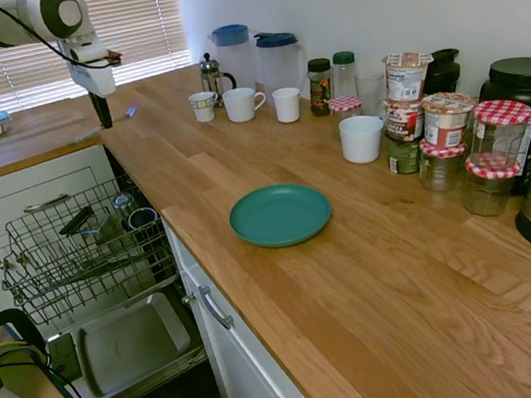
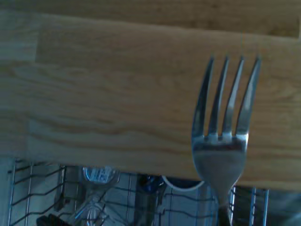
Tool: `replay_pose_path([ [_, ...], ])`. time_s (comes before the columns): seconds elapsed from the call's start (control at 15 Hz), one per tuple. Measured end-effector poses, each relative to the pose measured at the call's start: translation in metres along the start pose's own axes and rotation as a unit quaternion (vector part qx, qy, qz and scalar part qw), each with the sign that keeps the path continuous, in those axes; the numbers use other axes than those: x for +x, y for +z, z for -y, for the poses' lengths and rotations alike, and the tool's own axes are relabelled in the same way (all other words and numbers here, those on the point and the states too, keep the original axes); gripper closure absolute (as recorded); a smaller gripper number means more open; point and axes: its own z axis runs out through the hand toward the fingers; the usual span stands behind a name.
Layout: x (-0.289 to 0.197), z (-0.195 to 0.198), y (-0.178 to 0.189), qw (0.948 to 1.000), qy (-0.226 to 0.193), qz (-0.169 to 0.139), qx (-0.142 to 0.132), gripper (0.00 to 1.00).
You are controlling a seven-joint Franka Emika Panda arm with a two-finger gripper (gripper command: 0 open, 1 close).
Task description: Put the fork in the dishwasher
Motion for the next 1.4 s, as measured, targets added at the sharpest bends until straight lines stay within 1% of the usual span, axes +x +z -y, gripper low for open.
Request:
replay_pose_path([
  [0.07,-0.011,-0.012,0.006,1.0,0.002,-0.001,0.006,1.0],
  [0.27,-0.011,-0.013,0.008,1.0,0.003,-0.001,0.004,1.0],
  [0.47,-0.026,-0.02,0.021,1.0,0.005,0.001,-0.008,1.0],
  [0.73,-0.069,-0.048,0.066,0.9996,0.01,0.005,-0.025,1.0],
  [1.0,-0.103,-0.079,0.105,0.9992,0.015,0.007,-0.036,1.0],
  [1.2,-0.117,-0.103,0.134,0.9989,0.018,0.008,-0.043,1.0],
  [1.4,-0.119,-0.113,0.165,0.9986,0.017,0.011,-0.049,1.0],
])
